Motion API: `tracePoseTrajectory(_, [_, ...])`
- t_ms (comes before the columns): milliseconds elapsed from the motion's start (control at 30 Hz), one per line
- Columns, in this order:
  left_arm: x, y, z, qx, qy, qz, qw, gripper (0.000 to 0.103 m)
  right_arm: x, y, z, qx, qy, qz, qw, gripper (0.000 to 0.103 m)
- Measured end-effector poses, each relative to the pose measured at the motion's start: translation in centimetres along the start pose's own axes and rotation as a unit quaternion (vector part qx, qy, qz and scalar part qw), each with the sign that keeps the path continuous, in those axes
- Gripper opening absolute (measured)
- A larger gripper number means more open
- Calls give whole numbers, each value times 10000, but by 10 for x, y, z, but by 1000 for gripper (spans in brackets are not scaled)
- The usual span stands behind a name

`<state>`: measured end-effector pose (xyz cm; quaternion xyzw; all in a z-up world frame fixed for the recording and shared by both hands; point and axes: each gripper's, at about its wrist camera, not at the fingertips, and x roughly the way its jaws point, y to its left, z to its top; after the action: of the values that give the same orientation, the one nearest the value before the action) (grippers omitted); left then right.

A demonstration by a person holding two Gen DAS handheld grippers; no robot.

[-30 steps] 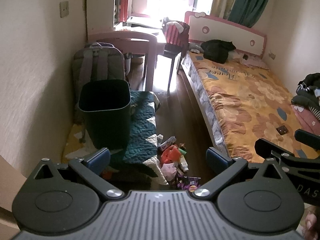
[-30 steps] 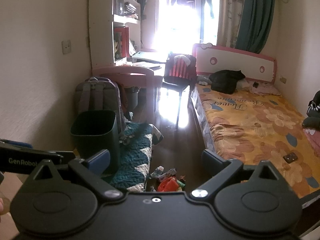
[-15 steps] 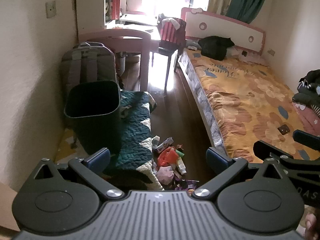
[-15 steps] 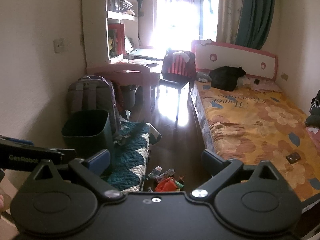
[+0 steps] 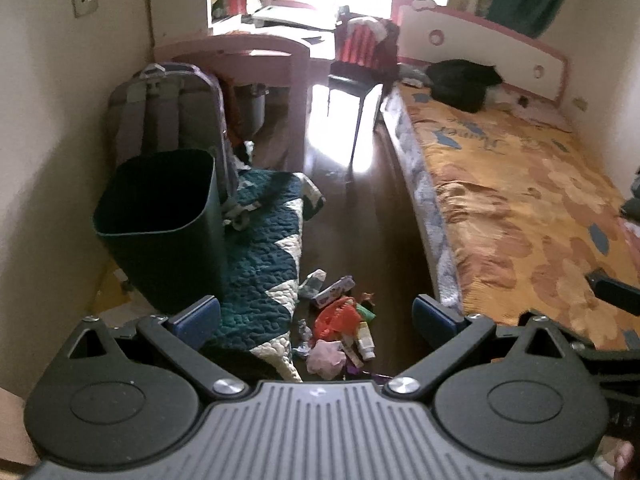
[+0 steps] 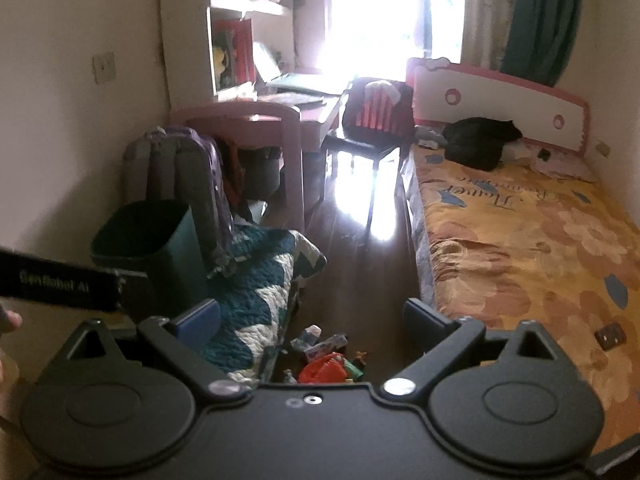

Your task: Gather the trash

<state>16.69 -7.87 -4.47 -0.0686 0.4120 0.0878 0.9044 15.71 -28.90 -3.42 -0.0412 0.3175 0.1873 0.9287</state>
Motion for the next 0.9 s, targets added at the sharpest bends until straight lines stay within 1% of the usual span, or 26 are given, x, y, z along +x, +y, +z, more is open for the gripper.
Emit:
tracePoseTrajectory(67, [19,-5,-1,-68,40,40,10000,103,18,-9,-3,-102,89,38,9999,98])
tracePoseTrajectory(167, [53,-7,-4,-44,234,-11,9997,103,47,-19,-12,-156,290,-26,9995,95])
tracePoseTrajectory(267, [95,-8,-11,212,359,-183,9990,103,77,-25,-27,-67,443,-50,9990,95])
tracePoseTrajectory(367, [145,-14,-25,560,482,-344,9967,103,112,-29,-49,-16,519,-93,9986,95])
tracePoseTrajectory(467, [203,-23,-44,788,707,-532,9930,103,152,-34,-79,92,670,-220,9975,93])
tracePoseTrajectory(600, [271,-41,-69,1044,857,-648,9887,103,209,-43,-125,91,1000,-203,9947,93])
tracePoseTrajectory(700, [328,-56,-92,1114,1060,-635,9861,102,254,-49,-163,-112,1219,-228,9922,93])
tracePoseTrajectory(767, [368,-65,-111,1138,1226,-563,9843,102,286,-57,-192,-150,1395,-209,9899,93])
tracePoseTrajectory(833, [410,-73,-129,1079,1411,-506,9828,102,315,-63,-221,-194,1568,-262,9871,91])
tracePoseTrajectory(900, [448,-78,-146,1015,1477,-417,9829,102,345,-71,-251,-195,1718,-277,9845,89])
